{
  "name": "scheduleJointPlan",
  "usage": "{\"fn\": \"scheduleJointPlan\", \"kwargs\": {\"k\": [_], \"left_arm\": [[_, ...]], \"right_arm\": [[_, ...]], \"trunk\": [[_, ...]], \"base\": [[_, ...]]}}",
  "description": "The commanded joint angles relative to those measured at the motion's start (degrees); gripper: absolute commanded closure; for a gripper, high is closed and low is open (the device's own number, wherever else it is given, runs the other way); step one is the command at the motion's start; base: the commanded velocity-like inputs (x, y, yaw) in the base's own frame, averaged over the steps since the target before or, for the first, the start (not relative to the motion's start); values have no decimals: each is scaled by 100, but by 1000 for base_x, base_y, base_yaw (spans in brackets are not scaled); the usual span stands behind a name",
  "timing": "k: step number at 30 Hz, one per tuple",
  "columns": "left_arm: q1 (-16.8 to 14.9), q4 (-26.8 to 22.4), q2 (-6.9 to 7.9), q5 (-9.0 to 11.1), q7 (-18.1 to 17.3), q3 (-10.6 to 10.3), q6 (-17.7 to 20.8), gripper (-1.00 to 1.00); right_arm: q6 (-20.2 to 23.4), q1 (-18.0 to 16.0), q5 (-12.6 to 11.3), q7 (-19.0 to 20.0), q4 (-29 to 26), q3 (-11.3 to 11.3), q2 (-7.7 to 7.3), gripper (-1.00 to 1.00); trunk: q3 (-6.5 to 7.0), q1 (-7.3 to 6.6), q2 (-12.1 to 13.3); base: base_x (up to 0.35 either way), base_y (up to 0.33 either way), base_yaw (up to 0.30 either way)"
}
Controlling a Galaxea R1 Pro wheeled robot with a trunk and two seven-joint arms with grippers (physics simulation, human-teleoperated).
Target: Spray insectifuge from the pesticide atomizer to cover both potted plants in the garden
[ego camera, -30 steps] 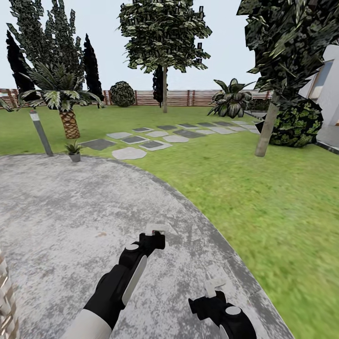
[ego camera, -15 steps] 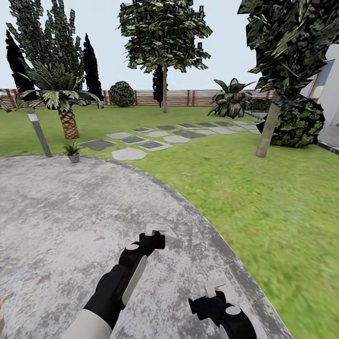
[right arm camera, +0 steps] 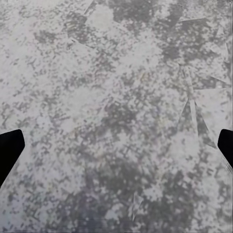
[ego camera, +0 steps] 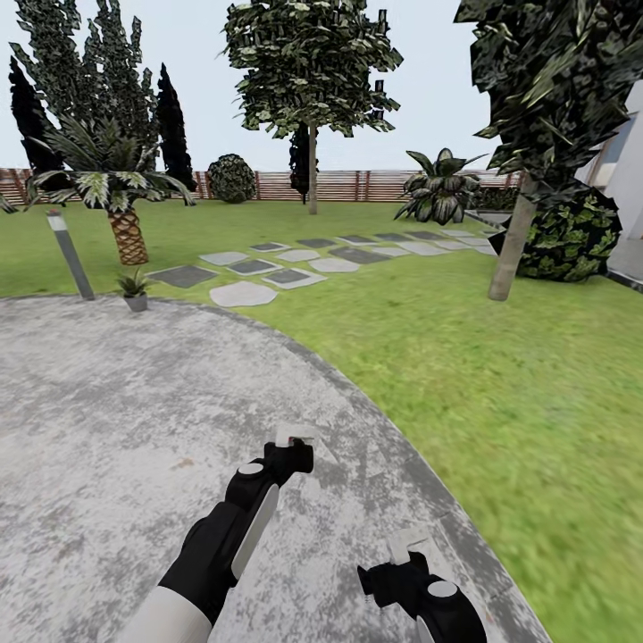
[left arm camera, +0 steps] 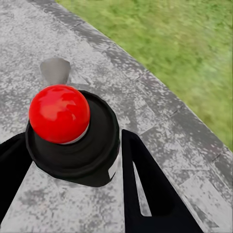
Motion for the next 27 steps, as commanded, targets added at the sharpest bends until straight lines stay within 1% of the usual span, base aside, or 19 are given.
{"fn": "scheduleJointPlan", "kwargs": {"k": [1,4,10,14,22,27], "left_arm": [[-3,-6,2,60,54,-13,24,100],[-3,-5,2,60,54,-13,23,100],[-3,-7,2,60,54,-13,25,100],[-3,-7,2,60,54,-13,24,100],[-3,-13,2,60,54,-13,22,100],[-3,-11,2,60,54,-13,22,100]], "right_arm": [[29,-3,-4,-1,-7,1,0,-100],[29,-3,-4,-1,-7,1,0,-100],[29,-3,-3,-1,-7,1,1,-100],[29,-3,-7,-1,-7,1,0,-100],[29,-3,-5,-1,-7,1,0,-100],[29,-3,-6,-1,-7,1,3,-100]], "trunk": [[-6,2,-2],[-6,2,-2],[-6,2,-2],[-6,2,-2],[-6,2,-2],[-6,2,-2]], "base": [[288,0,0],[212,0,0],[68,0,0],[235,0,0],[59,0,0],[266,0,0]]}}
